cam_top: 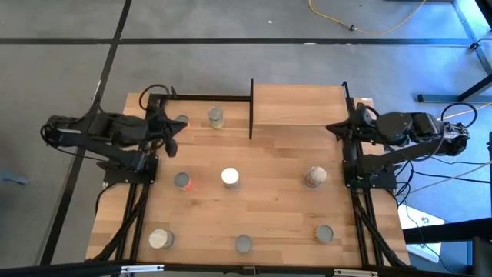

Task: Pick and place cans onto a shelf
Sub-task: Put the canned carrots on the shelf

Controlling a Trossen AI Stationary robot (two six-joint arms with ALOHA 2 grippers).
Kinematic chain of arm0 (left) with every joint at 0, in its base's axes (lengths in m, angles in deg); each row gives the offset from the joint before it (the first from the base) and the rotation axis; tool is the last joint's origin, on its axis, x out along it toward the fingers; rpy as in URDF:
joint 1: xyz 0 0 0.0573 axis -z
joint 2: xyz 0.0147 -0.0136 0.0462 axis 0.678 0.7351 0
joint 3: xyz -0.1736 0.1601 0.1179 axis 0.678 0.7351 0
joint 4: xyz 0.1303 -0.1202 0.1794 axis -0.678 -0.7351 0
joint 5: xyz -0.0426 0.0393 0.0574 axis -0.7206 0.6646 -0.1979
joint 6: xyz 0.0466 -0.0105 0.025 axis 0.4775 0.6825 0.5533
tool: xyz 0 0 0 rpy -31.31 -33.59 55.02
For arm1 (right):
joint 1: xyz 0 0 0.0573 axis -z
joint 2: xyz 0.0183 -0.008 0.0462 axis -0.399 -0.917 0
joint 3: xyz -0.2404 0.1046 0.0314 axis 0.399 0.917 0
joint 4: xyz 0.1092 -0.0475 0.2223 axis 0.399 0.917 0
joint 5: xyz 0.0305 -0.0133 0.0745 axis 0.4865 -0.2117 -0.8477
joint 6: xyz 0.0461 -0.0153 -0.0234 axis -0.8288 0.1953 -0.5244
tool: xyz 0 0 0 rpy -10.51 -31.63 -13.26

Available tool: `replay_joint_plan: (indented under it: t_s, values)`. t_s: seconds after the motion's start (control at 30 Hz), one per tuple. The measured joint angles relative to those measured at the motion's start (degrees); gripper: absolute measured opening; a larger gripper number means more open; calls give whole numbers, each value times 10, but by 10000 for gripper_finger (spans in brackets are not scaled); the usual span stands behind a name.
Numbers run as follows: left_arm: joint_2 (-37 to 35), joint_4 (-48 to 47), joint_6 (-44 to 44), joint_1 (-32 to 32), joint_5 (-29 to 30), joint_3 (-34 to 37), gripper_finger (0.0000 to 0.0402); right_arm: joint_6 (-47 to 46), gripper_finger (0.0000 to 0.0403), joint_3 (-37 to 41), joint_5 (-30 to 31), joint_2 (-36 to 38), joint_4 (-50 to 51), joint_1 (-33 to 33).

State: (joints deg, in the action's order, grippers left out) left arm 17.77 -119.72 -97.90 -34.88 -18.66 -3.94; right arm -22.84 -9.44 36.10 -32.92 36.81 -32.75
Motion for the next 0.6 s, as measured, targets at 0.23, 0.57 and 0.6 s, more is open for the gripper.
replay_joint_plan:
  t_s: [0.23, 0.57, 0.6]
  values:
    - [100, -202, -101, -85, -30, -120, 0, -5, 8, -9, 0, -10, -1, 0]
    - [175, -256, -133, -199, -183, -156, 10, -45, 8, -9, 0, -10, -2, 0]
    - [182, -259, -132, -210, -198, -156, 16, -45, 8, -9, 0, -10, -2, 0]
